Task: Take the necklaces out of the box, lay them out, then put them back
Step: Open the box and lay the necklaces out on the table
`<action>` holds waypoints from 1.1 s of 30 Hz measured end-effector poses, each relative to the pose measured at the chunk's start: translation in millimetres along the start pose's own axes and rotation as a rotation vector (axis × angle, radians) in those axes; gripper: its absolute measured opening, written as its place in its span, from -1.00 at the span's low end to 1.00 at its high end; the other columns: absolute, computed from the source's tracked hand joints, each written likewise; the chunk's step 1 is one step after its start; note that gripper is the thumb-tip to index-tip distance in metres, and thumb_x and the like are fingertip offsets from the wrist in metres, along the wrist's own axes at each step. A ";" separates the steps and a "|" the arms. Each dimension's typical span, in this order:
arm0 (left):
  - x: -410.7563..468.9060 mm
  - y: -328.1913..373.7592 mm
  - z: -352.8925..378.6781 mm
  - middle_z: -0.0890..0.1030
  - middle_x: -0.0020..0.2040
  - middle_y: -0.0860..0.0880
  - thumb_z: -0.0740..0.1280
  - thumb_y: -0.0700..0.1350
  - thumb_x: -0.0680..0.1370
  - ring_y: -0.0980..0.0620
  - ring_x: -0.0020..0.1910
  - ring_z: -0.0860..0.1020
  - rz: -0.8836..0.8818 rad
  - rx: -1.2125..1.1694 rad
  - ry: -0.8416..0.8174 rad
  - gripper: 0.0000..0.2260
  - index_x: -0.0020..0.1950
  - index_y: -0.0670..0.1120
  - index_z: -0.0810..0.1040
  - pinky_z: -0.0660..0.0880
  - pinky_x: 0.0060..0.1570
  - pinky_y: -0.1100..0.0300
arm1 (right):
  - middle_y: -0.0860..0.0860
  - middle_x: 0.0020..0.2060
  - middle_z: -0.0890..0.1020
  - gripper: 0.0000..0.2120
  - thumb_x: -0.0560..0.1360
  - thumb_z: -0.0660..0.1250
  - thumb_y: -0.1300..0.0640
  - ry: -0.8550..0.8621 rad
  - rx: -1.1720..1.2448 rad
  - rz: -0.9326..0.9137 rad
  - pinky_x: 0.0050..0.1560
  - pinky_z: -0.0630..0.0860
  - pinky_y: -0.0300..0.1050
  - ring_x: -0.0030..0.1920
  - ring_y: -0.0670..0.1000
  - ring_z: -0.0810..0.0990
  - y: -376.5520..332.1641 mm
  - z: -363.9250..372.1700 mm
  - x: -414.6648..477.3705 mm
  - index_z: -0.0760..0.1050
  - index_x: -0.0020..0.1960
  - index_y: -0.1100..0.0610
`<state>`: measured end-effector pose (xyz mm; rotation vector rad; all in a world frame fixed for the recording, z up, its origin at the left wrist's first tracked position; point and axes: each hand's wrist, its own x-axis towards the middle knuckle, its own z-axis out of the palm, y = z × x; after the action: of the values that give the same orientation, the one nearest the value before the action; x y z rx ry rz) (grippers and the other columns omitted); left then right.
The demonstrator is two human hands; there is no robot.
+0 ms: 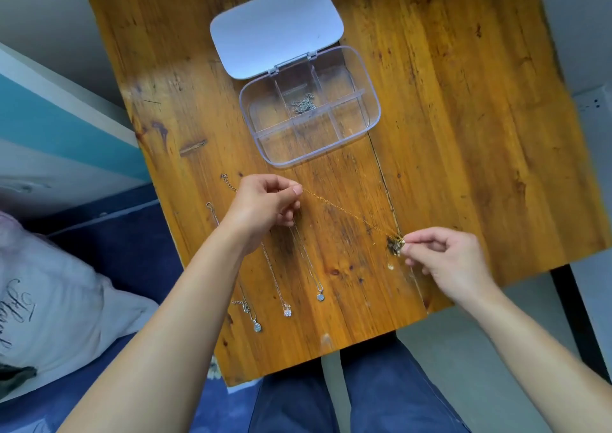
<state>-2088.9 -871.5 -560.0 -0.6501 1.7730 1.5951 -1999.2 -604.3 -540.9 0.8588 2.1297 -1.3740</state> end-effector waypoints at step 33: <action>10.8 -10.9 10.7 0.58 -0.27 -0.09 0.33 -0.05 0.56 -0.01 -0.41 0.56 0.185 0.132 0.326 -0.91 -0.13 0.05 0.47 0.59 -0.27 -0.09 | 0.01 -0.05 0.71 -0.84 0.47 0.32 0.05 0.082 -0.746 -0.531 -0.03 0.54 -0.02 0.01 0.10 0.62 -139.4 70.7 87.7 0.65 -0.02 -0.01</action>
<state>-2086.5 -861.7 -575.7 -0.7338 2.2130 1.5407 -2156.8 -689.6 -539.7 0.0517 2.7501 -0.6161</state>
